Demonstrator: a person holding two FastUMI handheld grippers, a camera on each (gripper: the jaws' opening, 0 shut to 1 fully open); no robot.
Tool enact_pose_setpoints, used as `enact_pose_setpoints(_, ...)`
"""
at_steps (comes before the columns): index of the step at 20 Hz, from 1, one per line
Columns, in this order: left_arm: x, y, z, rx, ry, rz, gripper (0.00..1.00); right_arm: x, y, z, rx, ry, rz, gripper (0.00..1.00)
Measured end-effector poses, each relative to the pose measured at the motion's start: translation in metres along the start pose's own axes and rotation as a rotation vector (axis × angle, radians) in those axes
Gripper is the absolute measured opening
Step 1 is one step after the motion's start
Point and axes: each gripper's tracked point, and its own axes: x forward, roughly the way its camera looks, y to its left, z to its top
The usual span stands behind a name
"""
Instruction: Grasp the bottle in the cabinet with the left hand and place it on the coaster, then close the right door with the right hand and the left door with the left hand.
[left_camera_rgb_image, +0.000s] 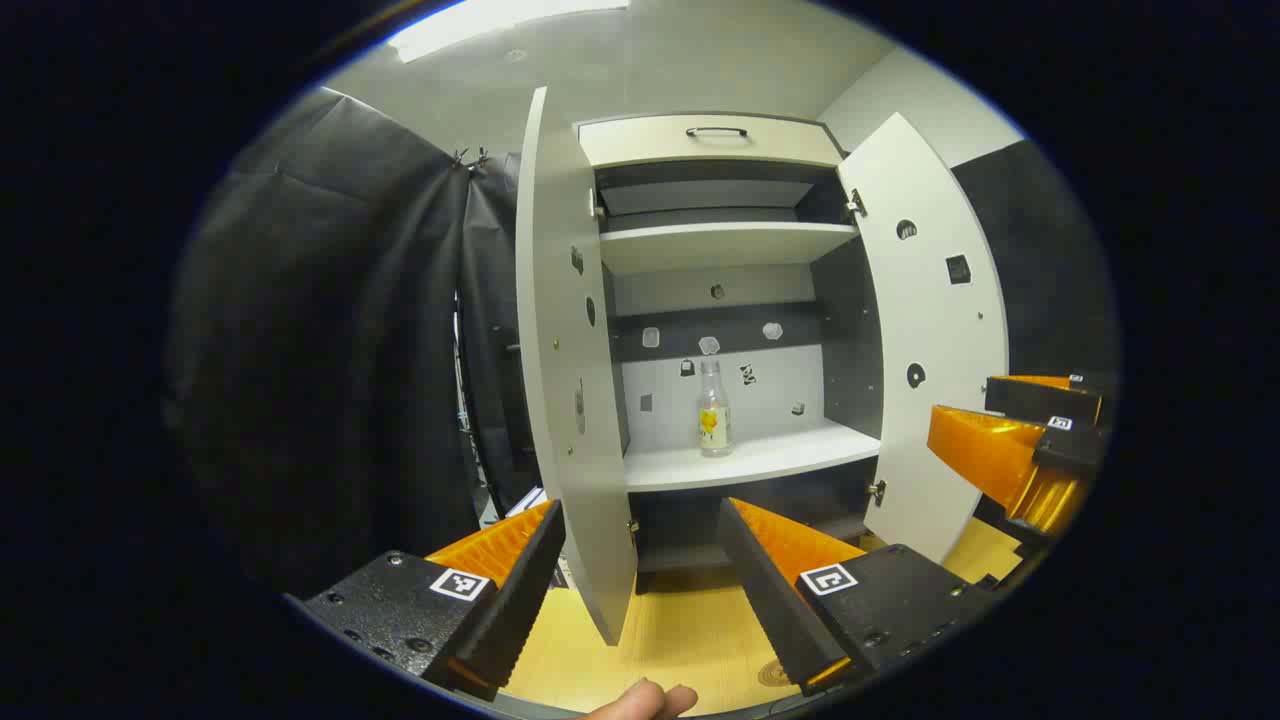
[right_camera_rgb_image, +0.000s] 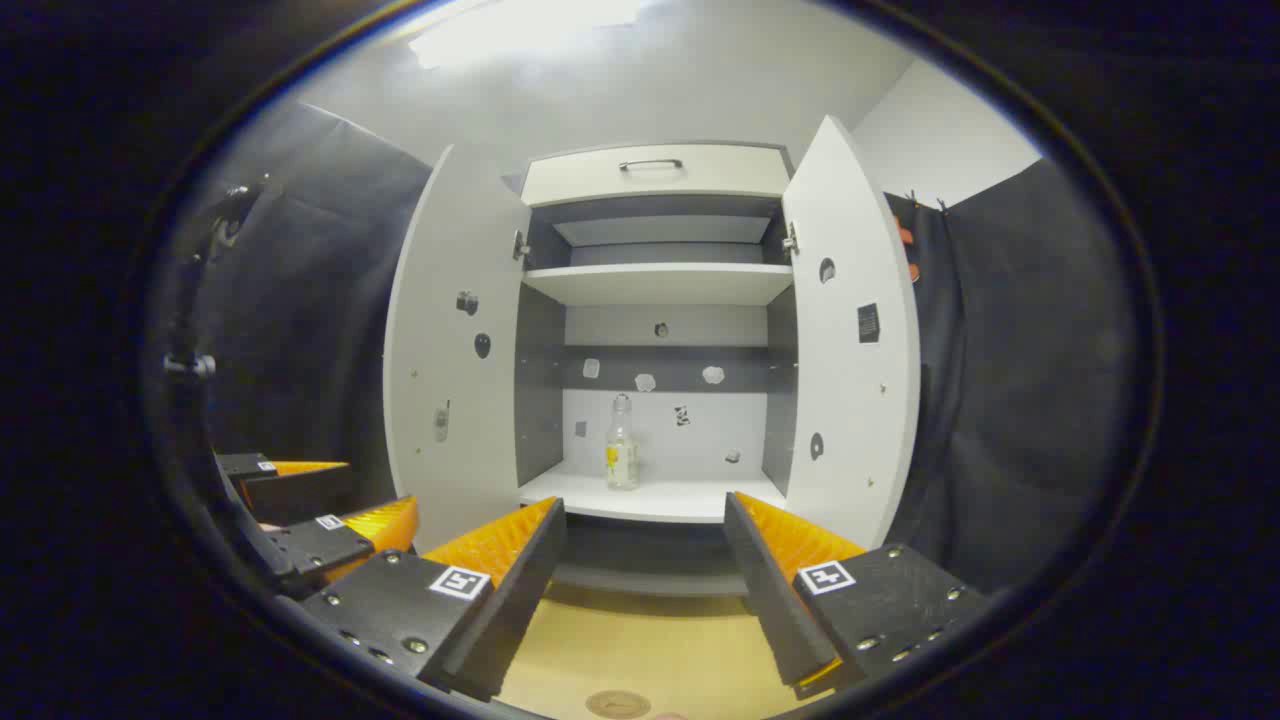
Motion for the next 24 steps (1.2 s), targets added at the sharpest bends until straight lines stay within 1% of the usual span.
enact_pose_setpoints(1, -0.003, -0.001, 0.007, -0.005, -0.004, 0.0, 0.97, -0.004, -0.004, 0.003, -0.005, -0.008, 0.003, 0.96)
enact_pose_setpoints(2, -0.006, -0.005, 0.012, -0.013, -0.001, -0.005, 1.0, -0.008, -0.007, 0.006, -0.013, -0.017, 0.007, 0.96)
enact_pose_setpoints(3, -0.008, -0.009, 0.017, -0.025, 0.005, -0.009, 0.97, -0.011, -0.013, 0.008, -0.019, -0.023, 0.002, 0.96)
enact_pose_setpoints(5, -0.009, -0.015, 0.023, -0.041, 0.016, -0.021, 0.97, -0.014, -0.021, 0.012, -0.022, -0.03, -0.003, 0.96)
enact_pose_setpoints(7, -0.006, -0.021, 0.028, -0.025, 0.016, -0.03, 0.97, -0.014, -0.028, 0.02, -0.009, -0.044, -0.008, 0.96)
enact_pose_setpoints(9, 0.002, -0.026, 0.034, -0.022, 0.016, -0.044, 0.97, -0.011, -0.04, 0.028, 0.009, -0.048, -0.034, 0.94)
enact_pose_setpoints(10, 0.007, -0.029, 0.038, -0.029, 0.01, -0.048, 0.97, -0.008, -0.046, 0.033, 0.014, -0.051, -0.049, 0.96)
enact_pose_setpoints(12, 0.021, -0.034, 0.043, -0.042, 0.014, -0.061, 0.97, -0.003, -0.052, 0.041, 0.01, -0.058, -0.06, 0.94)
enact_pose_setpoints(14, 0.037, -0.037, 0.049, -0.058, 0.005, -0.073, 0.97, 0.004, -0.057, 0.044, -0.001, -0.065, -0.065, 0.94)
enact_pose_setpoints(15, 0.046, -0.039, 0.051, -0.061, -0.001, -0.075, 0.97, 0.009, -0.06, 0.045, -0.002, -0.067, -0.065, 0.96)
enact_pose_setpoints(16, 0.055, -0.04, 0.051, -0.059, -0.006, -0.078, 0.97, 0.014, -0.061, 0.046, -0.001, -0.068, -0.064, 0.94)
enact_pose_setpoints(17, 0.064, -0.042, 0.049, -0.058, -0.007, -0.083, 0.97, 0.018, -0.061, 0.046, 0.004, -0.069, -0.059, 0.96)
enact_pose_setpoints(21, 0.104, -0.051, 0.032, -0.052, 0.007, -0.093, 0.97, 0.036, -0.056, 0.048, -0.002, -0.102, -0.029, 0.96)
enact_pose_setpoints(23, 0.128, -0.058, 0.019, -0.059, 0.03, -0.101, 0.97, 0.044, -0.054, 0.045, -0.008, -0.101, -0.021, 0.96)
enact_pose_setpoints(24, 0.143, -0.061, 0.014, -0.061, 0.038, -0.106, 0.97, 0.048, -0.054, 0.043, -0.008, -0.09, -0.021, 0.94)
